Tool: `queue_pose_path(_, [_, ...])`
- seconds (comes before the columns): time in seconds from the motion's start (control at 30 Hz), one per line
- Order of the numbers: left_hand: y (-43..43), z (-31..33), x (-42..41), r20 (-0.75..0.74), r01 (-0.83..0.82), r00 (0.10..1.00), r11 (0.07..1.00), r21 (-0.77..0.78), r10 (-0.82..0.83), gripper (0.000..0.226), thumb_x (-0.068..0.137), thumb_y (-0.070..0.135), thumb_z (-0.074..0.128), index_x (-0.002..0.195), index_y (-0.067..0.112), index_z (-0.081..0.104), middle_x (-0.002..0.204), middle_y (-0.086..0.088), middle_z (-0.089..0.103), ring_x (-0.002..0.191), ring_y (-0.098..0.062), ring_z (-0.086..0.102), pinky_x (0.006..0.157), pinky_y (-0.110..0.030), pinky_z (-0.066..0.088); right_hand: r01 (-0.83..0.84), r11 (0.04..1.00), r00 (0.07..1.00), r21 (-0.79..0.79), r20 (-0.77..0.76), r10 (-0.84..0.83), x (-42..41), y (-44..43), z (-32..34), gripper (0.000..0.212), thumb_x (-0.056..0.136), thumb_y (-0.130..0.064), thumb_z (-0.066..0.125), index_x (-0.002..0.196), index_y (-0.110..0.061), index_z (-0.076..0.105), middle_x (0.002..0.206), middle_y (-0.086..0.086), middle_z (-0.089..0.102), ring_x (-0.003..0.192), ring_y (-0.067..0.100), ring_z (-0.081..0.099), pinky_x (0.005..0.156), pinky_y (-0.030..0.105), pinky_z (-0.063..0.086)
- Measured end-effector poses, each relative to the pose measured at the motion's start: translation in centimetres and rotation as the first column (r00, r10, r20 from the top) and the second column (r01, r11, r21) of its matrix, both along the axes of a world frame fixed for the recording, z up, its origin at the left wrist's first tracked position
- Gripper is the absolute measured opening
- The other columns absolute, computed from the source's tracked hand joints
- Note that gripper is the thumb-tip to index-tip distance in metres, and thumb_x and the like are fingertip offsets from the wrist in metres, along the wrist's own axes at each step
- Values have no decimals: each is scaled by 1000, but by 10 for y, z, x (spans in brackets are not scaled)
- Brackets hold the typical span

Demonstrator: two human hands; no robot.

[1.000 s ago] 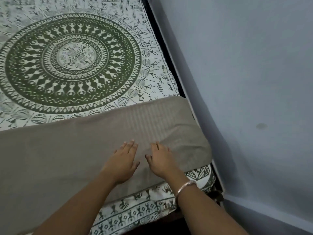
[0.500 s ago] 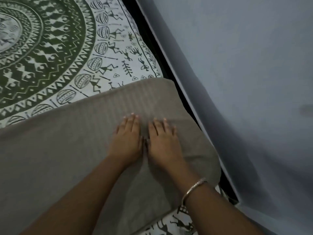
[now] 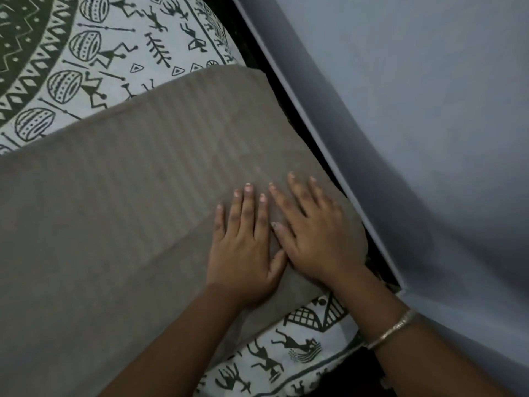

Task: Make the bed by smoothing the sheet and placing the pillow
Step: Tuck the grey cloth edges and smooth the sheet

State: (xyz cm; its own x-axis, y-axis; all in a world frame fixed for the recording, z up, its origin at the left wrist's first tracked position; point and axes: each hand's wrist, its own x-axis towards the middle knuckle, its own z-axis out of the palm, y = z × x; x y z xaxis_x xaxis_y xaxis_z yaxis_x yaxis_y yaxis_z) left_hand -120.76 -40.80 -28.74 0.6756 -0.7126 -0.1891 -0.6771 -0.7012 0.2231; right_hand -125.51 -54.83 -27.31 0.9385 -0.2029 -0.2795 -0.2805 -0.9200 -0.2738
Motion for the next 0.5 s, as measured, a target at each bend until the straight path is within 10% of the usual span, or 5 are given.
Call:
queue_pose_path(0.17, [3, 5, -31, -20, 79, 997, 995, -55, -80, 85, 87, 61, 29, 147, 1, 24, 155, -21, 17, 144, -35, 13, 112, -55, 15, 211, 976, 976, -55, -42, -213, -22, -8, 4, 68, 92, -58, 20, 151, -23, 21, 155, 18, 25, 137, 40, 31, 105, 56, 31])
queue_pose_path(0.3, [17, 2, -53, 44, 177, 984, 973, -146, -172, 87, 79, 66, 42, 134, -2, 47, 147, -24, 35, 138, -40, 29, 109, -56, 23, -113, 994, 981, 3, 160, 111, -60, -1, 10, 56, 82, -45, 52, 126, -11, 58, 140, 17, 48, 128, 39, 42, 99, 57, 38])
queue_pose_path(0.5, [8, 22, -65, 141, 151, 983, 956, -251, -118, 18, 81, 25, 50, 74, 10, 56, 74, -9, 54, 65, -27, 47, 62, -32, 25, -226, 974, 931, 35, 302, 205, -80, -10, 7, 24, 84, -21, 52, 95, -9, 69, 126, 11, 61, 120, 36, 51, 98, 51, 43])
